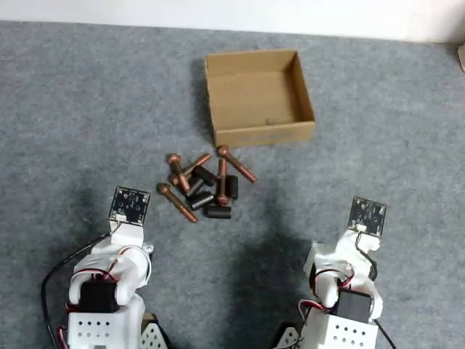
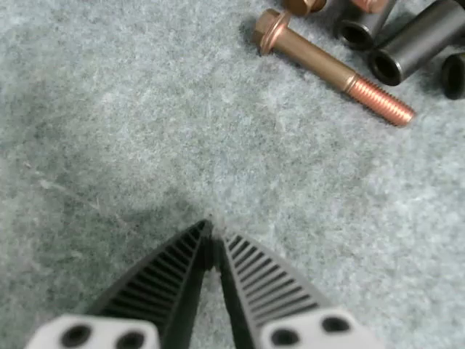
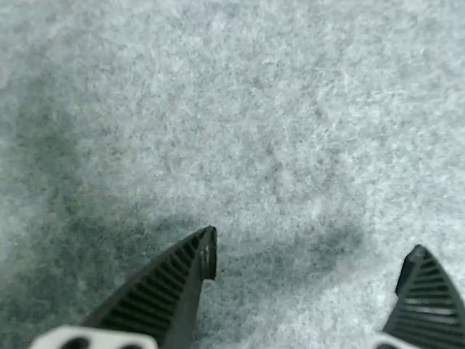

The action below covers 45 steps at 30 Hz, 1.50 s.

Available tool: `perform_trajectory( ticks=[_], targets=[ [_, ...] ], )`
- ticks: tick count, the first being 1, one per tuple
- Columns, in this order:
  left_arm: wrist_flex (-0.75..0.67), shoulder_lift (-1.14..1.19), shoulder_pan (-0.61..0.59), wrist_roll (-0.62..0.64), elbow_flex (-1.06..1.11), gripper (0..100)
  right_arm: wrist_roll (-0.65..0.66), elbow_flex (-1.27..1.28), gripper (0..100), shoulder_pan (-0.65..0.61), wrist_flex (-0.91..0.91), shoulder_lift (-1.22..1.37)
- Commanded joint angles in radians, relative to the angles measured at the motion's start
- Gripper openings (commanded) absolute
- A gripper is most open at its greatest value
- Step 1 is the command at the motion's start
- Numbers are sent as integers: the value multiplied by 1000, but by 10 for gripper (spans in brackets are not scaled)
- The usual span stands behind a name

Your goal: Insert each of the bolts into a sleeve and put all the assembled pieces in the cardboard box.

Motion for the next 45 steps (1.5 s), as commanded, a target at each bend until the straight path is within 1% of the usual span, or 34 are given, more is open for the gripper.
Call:
perform_trajectory(
  ticks=[1,8,15,18,22,24,25,28,30,32,34,36,38,42,45],
  targets=[
    [5,1,-13,-3,22,7,-2,134,364,10,7,-7],
    [8,1,-5,0,21,7,-2,134,364,10,7,-7],
    [8,1,182,0,21,7,-3,134,364,8,7,-7],
    [8,1,208,0,21,7,-5,133,364,8,7,-7],
    [5,-1,202,-5,21,7,-6,133,364,-1,-5,-7],
    [5,-1,173,-6,15,7,-6,133,364,-27,-7,-7],
    [-5,-2,137,-6,5,7,-6,133,364,-30,-7,-7],
    [-57,-2,-41,-6,-7,7,-3,133,364,-28,-42,-7],
    [-118,-4,-133,-72,-28,7,-3,133,364,-27,-59,-7],
    [-189,-4,-189,-158,-64,7,-3,130,364,-15,-82,-7],
    [-218,-4,-223,-166,-102,7,-3,130,364,21,-102,-7],
    [-218,-1,-229,-141,-148,6,-3,130,364,62,-102,-7],
    [-213,2,-206,-135,-216,5,-3,130,364,101,-101,-7],
    [-135,5,-94,-137,-340,5,-3,130,364,131,-99,-7],
    [-124,73,-19,-133,-401,5,-2,130,364,131,-101,-7]
  ],
)
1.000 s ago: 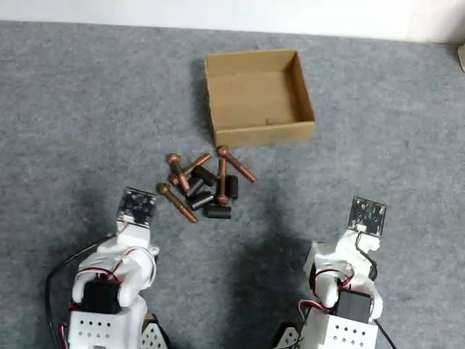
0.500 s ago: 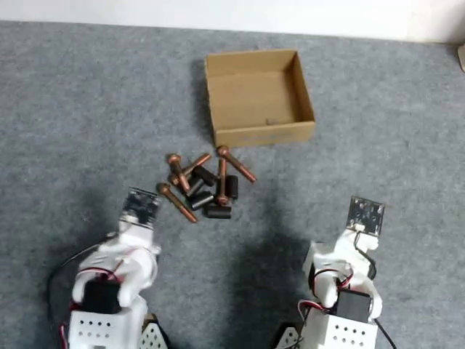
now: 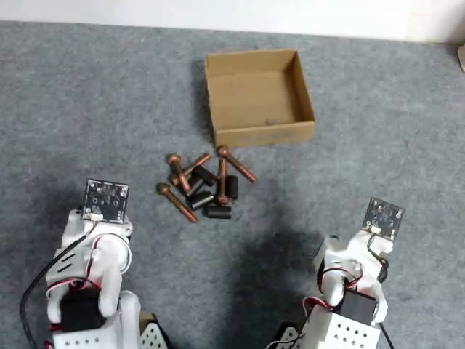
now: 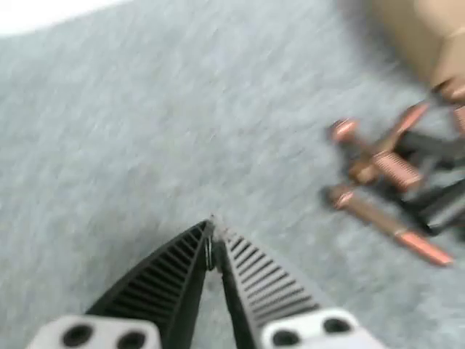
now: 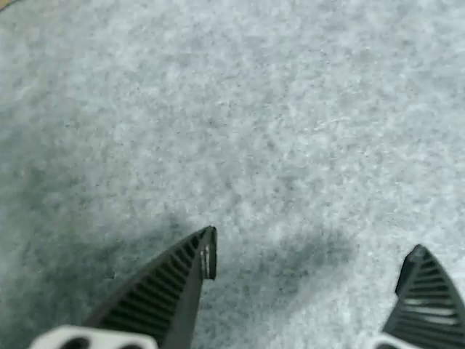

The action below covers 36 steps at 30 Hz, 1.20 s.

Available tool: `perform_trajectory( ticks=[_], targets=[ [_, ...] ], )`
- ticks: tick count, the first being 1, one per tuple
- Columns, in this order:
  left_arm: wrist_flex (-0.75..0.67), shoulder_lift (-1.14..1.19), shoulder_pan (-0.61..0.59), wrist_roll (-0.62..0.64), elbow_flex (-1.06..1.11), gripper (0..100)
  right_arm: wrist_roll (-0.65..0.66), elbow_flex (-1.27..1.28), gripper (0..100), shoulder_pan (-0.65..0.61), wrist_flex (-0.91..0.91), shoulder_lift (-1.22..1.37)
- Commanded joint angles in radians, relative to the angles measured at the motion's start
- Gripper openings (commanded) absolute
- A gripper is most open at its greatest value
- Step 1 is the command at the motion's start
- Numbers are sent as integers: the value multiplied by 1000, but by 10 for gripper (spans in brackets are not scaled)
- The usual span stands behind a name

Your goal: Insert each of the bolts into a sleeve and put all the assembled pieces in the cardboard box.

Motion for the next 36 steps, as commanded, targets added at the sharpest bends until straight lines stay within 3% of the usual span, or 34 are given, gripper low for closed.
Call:
perform_trajectory(
  ticks=[1,5,11,16,21,30,36],
  targets=[
    [11,119,88,8,-117,5,-2,130,364,13,-19,-7],
    [-51,443,105,11,-249,5,-2,134,364,8,-64,-7],
    [-72,1063,111,273,-565,6,0,136,364,8,-67,-7],
    [-180,1415,107,301,-717,7,29,130,364,12,-74,-7],
    [-267,1517,150,381,-707,7,199,134,364,7,-119,-7],
    [-273,1521,148,308,-639,6,433,70,364,-13,-64,-7],
    [-273,1523,119,313,-627,6,377,-41,364,-191,2,-5]
  ],
)
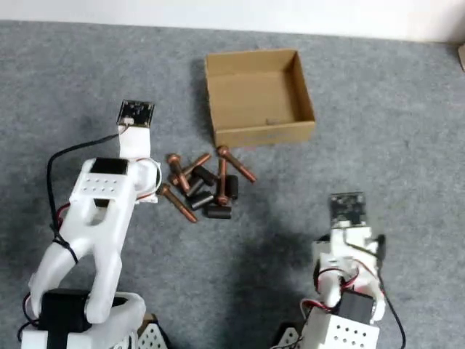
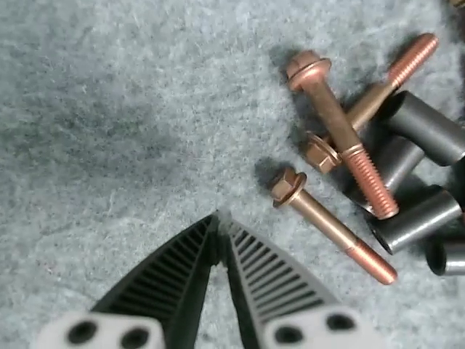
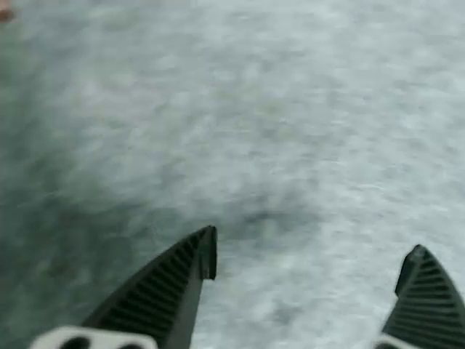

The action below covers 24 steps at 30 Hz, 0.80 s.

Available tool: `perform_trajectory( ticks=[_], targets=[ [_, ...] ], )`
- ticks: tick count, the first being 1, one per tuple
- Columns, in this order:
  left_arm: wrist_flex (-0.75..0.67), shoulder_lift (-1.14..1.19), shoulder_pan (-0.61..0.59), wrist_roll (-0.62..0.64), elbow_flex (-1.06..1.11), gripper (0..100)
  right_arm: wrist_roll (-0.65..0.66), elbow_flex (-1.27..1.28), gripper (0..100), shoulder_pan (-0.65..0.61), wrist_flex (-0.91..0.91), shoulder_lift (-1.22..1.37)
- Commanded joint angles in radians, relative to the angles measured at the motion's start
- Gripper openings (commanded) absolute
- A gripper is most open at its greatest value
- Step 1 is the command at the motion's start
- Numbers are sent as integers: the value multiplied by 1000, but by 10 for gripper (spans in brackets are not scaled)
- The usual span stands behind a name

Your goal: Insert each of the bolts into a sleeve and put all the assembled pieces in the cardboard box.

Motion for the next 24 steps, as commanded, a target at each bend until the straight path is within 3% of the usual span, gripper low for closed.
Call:
perform_trajectory(
  ticks=[1,6,11,18,24],
  targets=[
    [-20,-2,-24,-2,-4,6,-34,-70,364,-91,15,-4],
    [-20,-2,-42,-2,-4,6,-32,-183,364,-168,8,131],
    [-20,-5,-42,-2,-4,6,-32,-372,364,-220,-45,519],
    [-21,-2,-42,-2,-4,6,-41,-725,364,-403,-48,1064],
    [-48,-1,-42,0,-2,6,-206,-932,364,-487,-157,1366]
  ],
)
